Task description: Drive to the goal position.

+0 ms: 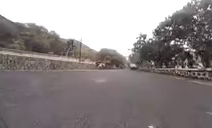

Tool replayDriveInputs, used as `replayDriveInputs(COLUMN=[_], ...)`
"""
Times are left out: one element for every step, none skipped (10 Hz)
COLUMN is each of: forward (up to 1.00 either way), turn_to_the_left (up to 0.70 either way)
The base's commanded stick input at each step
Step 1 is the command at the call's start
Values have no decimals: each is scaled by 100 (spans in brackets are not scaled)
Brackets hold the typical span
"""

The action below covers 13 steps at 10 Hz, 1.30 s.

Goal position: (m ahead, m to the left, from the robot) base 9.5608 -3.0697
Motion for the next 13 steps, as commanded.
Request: replayDriveInputs(forward=[100, 100, 100, 100, 100, 100, 100, 100, 100, 100, 100, 100, 100], turn_to_the_left=[-9, -20, -27, -27, 0, 0, 0, 0, 0, 0, 0, 0, -12])
